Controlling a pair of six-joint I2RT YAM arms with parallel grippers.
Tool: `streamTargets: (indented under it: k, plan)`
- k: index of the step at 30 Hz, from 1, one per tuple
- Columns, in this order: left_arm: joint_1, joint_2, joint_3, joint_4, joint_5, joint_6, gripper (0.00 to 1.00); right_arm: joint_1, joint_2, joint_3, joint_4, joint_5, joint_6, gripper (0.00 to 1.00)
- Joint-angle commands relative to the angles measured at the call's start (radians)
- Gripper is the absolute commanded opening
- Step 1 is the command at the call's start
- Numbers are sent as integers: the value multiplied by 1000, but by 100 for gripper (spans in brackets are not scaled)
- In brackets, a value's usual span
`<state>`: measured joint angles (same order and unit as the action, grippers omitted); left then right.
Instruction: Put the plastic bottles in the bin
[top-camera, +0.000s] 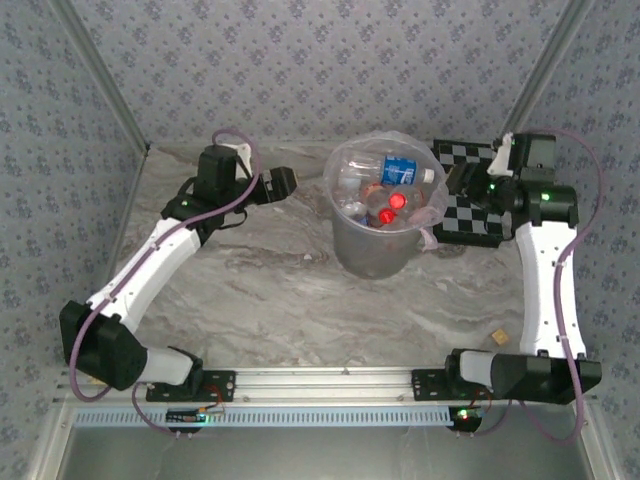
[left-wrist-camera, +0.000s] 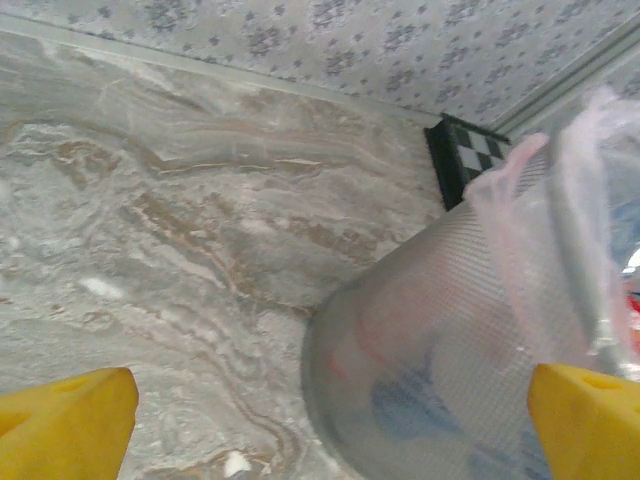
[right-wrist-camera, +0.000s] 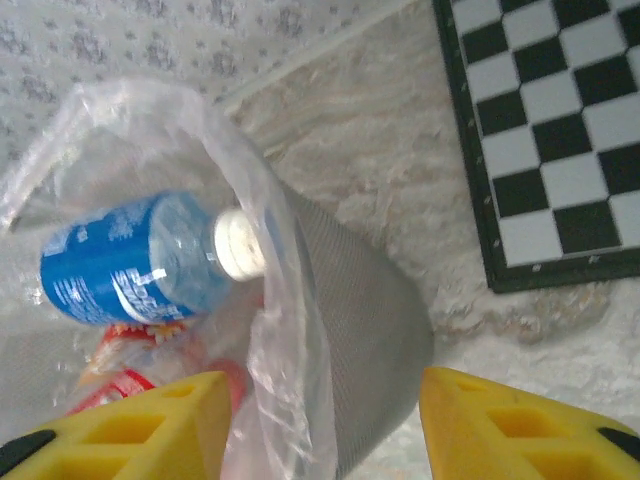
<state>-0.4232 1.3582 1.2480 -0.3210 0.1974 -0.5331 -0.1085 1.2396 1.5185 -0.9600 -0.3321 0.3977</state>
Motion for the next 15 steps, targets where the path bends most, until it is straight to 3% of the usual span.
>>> streamTargets:
  k: [1, 6, 15]
  plan:
    - [21, -46, -36, 5, 55, 87, 100, -13, -29, -64, 61, -188, 31, 50]
    - [38, -74, -78, 11, 67, 127, 100, -4, -39, -166, 147, -289, 61, 46]
    - [99, -95, -130, 3, 60, 128, 100, 107, 38, -173, 223, -259, 89, 41]
